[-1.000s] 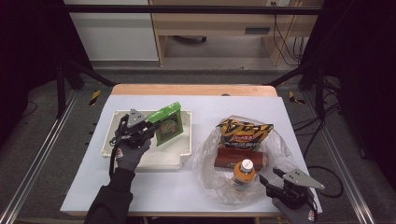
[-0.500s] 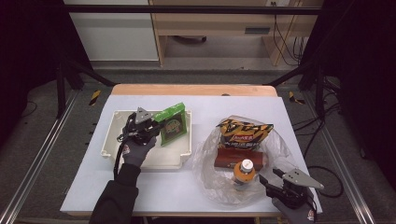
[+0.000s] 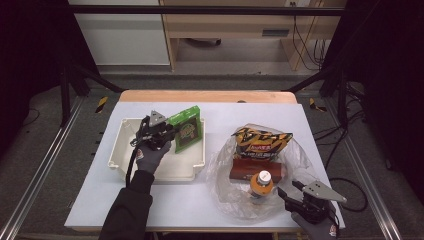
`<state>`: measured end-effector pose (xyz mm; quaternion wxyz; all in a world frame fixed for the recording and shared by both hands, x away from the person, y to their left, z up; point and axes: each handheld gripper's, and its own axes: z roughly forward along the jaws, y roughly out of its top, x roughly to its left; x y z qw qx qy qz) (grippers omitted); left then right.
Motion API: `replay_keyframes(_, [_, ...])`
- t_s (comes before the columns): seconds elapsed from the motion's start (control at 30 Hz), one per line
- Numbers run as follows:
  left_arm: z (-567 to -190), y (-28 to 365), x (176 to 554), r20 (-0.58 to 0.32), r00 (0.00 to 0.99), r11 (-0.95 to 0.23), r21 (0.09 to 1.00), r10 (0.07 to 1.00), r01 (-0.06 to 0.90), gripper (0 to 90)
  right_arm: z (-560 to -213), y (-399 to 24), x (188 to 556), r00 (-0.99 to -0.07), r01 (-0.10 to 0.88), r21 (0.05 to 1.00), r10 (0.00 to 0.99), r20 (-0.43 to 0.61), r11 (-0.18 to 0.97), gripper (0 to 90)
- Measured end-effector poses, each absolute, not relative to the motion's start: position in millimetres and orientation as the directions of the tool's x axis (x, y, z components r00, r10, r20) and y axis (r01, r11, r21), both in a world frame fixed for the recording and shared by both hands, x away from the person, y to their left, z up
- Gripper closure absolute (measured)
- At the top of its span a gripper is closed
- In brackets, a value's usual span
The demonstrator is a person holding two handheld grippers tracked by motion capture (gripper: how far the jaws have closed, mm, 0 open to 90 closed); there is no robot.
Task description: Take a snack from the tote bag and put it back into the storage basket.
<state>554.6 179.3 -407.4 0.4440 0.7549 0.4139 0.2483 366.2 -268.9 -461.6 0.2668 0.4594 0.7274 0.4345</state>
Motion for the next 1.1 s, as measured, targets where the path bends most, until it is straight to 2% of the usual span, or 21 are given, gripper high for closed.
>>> replay_keyframes(0.37, [-414, 181, 563, -0.02, 0.498, -0.225, 0.876, 0.867, 0.426, 64.9, -462, -269, 366, -0.436, 0.439, 0.876, 0.9, 0.013, 0.2, 38.6])
replay_keyframes(0.53, [-414, 184, 562, -0.017, 0.502, -0.234, 0.871, 0.865, 0.432, 53.6, -462, -268, 366, -0.437, 0.438, 0.876, 0.899, 0.011, 0.202, 38.6])
replay_keyframes(0.67, [-413, 185, 558, -0.006, 0.502, -0.243, 0.87, 0.865, 0.429, 50.1, -462, -268, 366, -0.438, 0.438, 0.875, 0.899, 0.009, 0.205, 38.6])
replay_keyframes(0.87, [-419, 189, 555, -0.013, 0.484, -0.232, 0.866, 0.875, 0.443, 50.6, -462, -268, 366, -0.438, 0.438, 0.875, 0.899, 0.009, 0.205, 38.6])
replay_keyframes(1.03, [-426, 187, 557, -0.007, 0.478, -0.243, 0.856, 0.878, 0.457, 66.8, -462, -268, 366, -0.436, 0.439, 0.875, 0.9, 0.009, 0.204, 38.7])
replay_keyframes(1.1, [-426, 186, 557, -0.008, 0.474, -0.239, 0.857, 0.88, 0.457, 70.0, -462, -268, 366, -0.436, 0.438, 0.876, 0.9, 0.009, 0.204, 38.7])
